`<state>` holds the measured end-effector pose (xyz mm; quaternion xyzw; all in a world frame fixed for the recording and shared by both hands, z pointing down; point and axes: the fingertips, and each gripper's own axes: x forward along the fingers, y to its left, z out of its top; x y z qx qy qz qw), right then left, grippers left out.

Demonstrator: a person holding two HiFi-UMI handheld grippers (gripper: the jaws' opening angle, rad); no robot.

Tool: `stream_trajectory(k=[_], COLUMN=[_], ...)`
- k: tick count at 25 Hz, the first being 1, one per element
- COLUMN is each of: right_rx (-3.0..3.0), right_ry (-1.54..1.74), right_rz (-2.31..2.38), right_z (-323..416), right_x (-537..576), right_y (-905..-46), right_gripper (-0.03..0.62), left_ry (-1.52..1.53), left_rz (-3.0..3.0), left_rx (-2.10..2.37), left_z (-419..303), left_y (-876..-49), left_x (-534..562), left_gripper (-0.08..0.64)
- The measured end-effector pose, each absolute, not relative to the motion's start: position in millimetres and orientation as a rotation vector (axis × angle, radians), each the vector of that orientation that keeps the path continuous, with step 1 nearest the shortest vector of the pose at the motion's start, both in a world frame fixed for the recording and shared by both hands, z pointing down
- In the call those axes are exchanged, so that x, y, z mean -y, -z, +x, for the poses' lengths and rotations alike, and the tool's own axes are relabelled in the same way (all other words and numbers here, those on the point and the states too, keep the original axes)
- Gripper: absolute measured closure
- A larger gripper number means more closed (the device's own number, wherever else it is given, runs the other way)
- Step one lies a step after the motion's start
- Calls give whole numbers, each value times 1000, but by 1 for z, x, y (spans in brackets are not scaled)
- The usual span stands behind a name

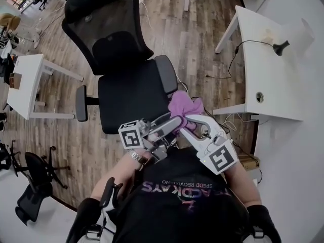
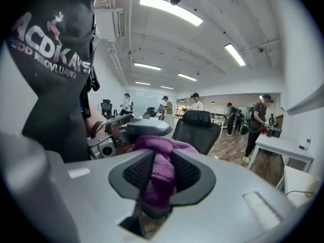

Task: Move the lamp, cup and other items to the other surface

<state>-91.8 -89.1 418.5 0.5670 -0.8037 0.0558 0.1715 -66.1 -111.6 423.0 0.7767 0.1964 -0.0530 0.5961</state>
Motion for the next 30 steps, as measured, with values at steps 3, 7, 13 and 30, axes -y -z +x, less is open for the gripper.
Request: stream_trajectory(k=[3,7,13,30], right_rx=[2247,2229,2360,2232], right_ry=[-125,-132,-243,-882], right_rz=[1578,1553,1758,2281], right_z=[-101,-110,-95,-6], right_x=[92,95,96,28], right_y=[-420,-426,-411,-441], right_gripper=[488,459,422,589], left_ry=[122,156,209,-231], left_rz=[1800,1764,1827,2098], left_rx=[-447,-378,-158,686], left_z=[-70,-76,-94,-197], left_y=[-425,-432,-455,-663], left_x=[113,123,159,336], left_gripper=[362,456,502,506])
